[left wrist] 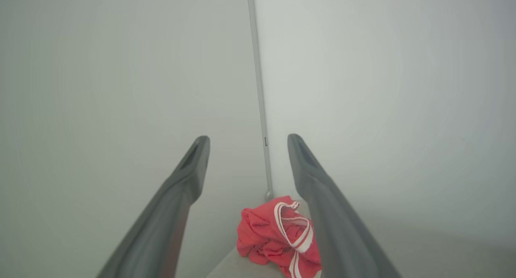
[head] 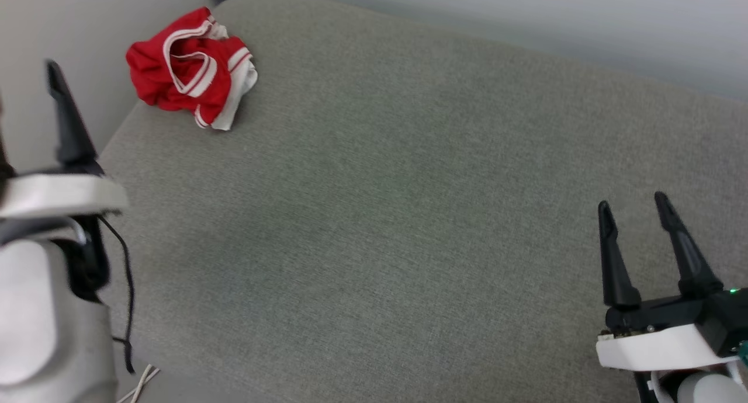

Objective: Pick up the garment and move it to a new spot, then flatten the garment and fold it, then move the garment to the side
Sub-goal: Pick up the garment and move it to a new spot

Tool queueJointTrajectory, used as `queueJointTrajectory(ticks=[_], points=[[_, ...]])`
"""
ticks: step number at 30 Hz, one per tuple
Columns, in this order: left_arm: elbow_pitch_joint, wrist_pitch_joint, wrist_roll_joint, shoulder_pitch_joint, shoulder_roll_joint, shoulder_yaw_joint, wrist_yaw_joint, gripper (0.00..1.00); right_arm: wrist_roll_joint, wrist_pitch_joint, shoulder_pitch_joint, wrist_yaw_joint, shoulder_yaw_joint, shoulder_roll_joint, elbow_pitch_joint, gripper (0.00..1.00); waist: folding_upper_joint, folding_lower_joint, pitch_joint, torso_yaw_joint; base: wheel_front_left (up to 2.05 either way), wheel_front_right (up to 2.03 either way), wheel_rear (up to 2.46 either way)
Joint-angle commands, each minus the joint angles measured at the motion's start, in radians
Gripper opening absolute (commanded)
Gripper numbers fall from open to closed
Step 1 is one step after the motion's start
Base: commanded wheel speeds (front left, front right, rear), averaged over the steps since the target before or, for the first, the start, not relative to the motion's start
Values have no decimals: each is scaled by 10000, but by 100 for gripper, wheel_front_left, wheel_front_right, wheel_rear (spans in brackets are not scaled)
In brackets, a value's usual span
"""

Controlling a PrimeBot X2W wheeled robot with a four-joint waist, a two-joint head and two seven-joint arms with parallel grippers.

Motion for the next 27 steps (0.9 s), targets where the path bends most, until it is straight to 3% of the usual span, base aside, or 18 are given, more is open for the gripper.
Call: queueJointTrajectory(ticks=[1,8,11,15,20,27], points=[[74,-22,-82,-428,132,151,-100,100,-132,-24,-197,-3,-77,-39,-106,100,0,-1,991,-592,0,0,0],[1880,5,-686,-3410,1835,1185,-731,100,-803,-26,-928,-3,-425,-38,-813,100,0,-1,2834,-1240,0,0,0],[3059,624,-858,-4445,2722,1172,-1004,100,-1025,-24,-1157,-3,-504,-33,-1135,100,0,-1,3444,-1416,0,0,0],[4454,2119,-1300,-5643,3482,930,-1281,100,-1260,-24,-1355,-3,-666,-82,-1637,100,0,-1,4097,-1502,0,0,0],[5898,4572,-2466,-6551,3802,518,-1442,100,-1420,-26,-1538,-3,-708,-290,-2275,100,0,-1,4842,-1574,0,0,0],[6054,8218,-4783,-6773,4418,-828,-1445,100,-1575,-20,-1695,-5,-676,-436,-3072,100,0,-1,5647,-1768,0,0,0]])
